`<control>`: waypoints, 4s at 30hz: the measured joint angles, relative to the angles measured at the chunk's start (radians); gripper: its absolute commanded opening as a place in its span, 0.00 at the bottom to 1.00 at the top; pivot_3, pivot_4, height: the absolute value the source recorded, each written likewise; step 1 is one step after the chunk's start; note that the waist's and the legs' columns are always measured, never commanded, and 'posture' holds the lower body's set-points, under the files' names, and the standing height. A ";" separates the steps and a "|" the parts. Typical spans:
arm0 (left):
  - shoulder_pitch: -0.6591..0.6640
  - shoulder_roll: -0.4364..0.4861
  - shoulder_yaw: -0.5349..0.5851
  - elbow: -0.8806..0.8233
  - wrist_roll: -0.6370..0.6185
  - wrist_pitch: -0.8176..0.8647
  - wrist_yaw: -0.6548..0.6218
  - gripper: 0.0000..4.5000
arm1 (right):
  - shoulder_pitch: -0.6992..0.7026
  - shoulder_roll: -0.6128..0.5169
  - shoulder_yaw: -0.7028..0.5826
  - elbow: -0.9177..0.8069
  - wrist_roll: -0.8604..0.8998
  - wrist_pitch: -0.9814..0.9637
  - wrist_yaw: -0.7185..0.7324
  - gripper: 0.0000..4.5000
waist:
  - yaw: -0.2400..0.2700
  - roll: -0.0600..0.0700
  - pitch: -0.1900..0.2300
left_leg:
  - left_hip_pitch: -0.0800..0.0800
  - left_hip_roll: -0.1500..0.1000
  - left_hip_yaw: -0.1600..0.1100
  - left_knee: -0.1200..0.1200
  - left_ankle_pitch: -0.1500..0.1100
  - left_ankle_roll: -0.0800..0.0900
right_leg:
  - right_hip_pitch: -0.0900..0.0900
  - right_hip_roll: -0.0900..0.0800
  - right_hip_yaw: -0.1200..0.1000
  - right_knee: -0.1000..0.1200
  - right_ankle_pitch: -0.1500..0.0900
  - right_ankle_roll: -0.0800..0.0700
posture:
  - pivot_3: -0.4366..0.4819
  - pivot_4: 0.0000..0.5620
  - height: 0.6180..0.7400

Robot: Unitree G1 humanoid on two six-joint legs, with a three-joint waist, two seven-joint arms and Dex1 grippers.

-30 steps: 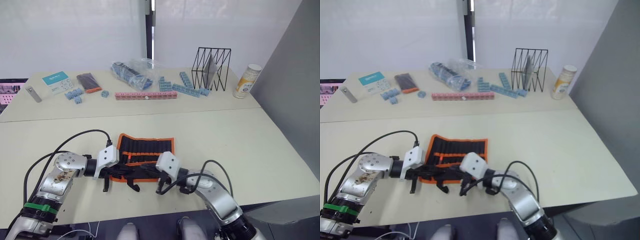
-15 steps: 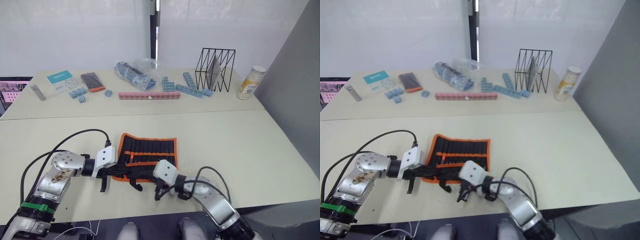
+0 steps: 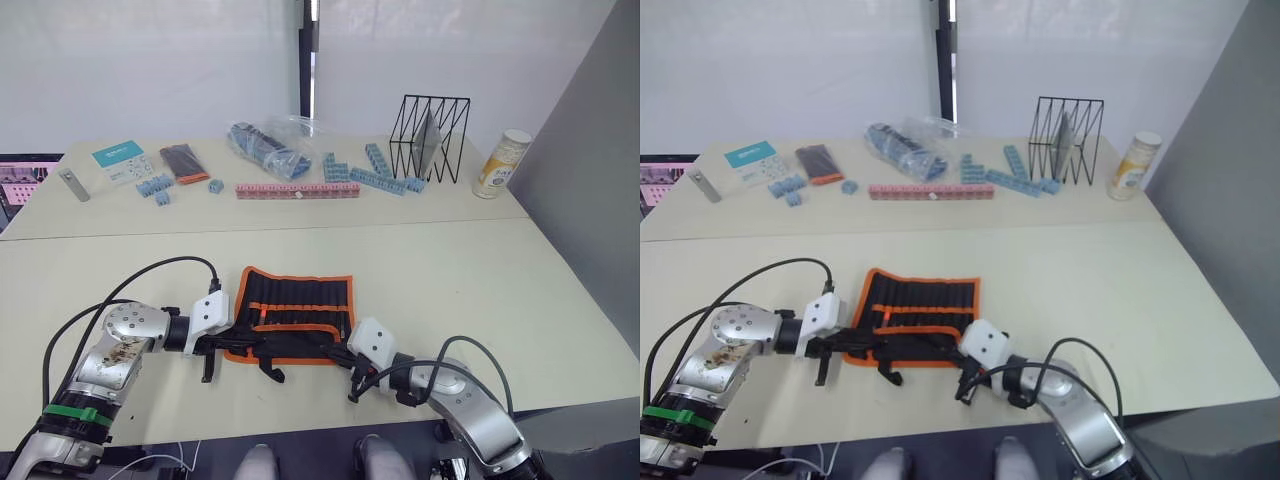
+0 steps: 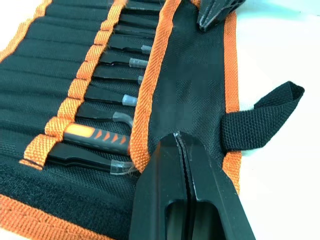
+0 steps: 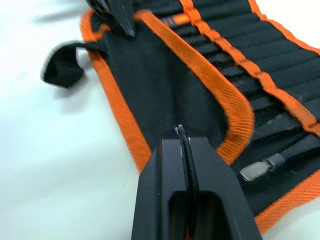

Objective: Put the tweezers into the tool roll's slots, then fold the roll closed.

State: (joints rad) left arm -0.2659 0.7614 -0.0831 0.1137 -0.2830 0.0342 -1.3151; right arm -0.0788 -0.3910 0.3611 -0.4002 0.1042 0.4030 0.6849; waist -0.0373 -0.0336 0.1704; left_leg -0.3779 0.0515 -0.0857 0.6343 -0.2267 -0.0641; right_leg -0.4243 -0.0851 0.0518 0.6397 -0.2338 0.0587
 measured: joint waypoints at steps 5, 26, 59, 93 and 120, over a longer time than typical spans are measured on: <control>0.070 0.033 0.082 -0.104 -0.074 0.032 0.001 0.00 | 0.036 -0.011 -0.105 -0.159 0.078 0.089 -0.032 0.09 | -0.004 0.000 0.000 | -0.001 0.000 0.000 -0.001 0.000 0.000 | 0.000 0.000 0.000 -0.001 -0.001 0.001 | 0.48 0.27 0.97; 0.352 0.047 0.353 -0.312 -0.254 0.122 0.092 0.00 | -0.038 0.085 -0.348 -0.095 0.389 0.650 -0.191 0.48 | -0.011 0.000 0.001 | -0.002 0.001 0.000 -0.002 0.000 0.001 | 0.000 0.010 0.015 -0.006 -0.001 -0.001 | 0.48 0.27 0.97; 0.467 0.133 0.560 -0.349 -0.348 0.181 -0.041 0.99 | -0.232 0.167 -0.494 0.118 0.588 0.785 -0.254 0.00 | -0.029 0.001 0.001 | -0.003 0.001 0.001 -0.005 0.000 0.001 | -0.001 0.012 0.019 -0.008 -0.002 -0.002 | 0.48 0.27 0.97; 0.468 0.111 0.515 -0.317 -0.292 0.121 -0.040 0.99 | -0.337 0.376 -0.269 0.156 0.477 0.739 -0.581 0.00 | -0.031 0.003 0.002 | -0.005 0.002 0.001 -0.006 0.000 0.001 | -0.004 0.012 0.018 -0.009 -0.001 0.000 | 0.48 0.27 0.97; 0.400 0.107 0.449 -0.291 -0.269 0.117 -0.028 1.00 | -0.387 0.109 -0.269 0.099 0.489 0.536 -0.227 0.23 | -0.033 0.003 0.002 | -0.005 0.002 0.000 -0.009 0.001 0.010 | -0.004 0.014 0.019 -0.010 0.000 -0.001 | 0.48 0.27 0.97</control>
State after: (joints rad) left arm 0.1341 0.8682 0.3660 -0.1772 -0.5525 0.1509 -1.3429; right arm -0.4663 -0.2819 0.0920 -0.3009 0.5936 0.9395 0.4578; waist -0.0705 -0.0304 0.1725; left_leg -0.3832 0.0533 -0.0856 0.6256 -0.2254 -0.0545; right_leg -0.4281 -0.0708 0.0712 0.6298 -0.2341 0.0574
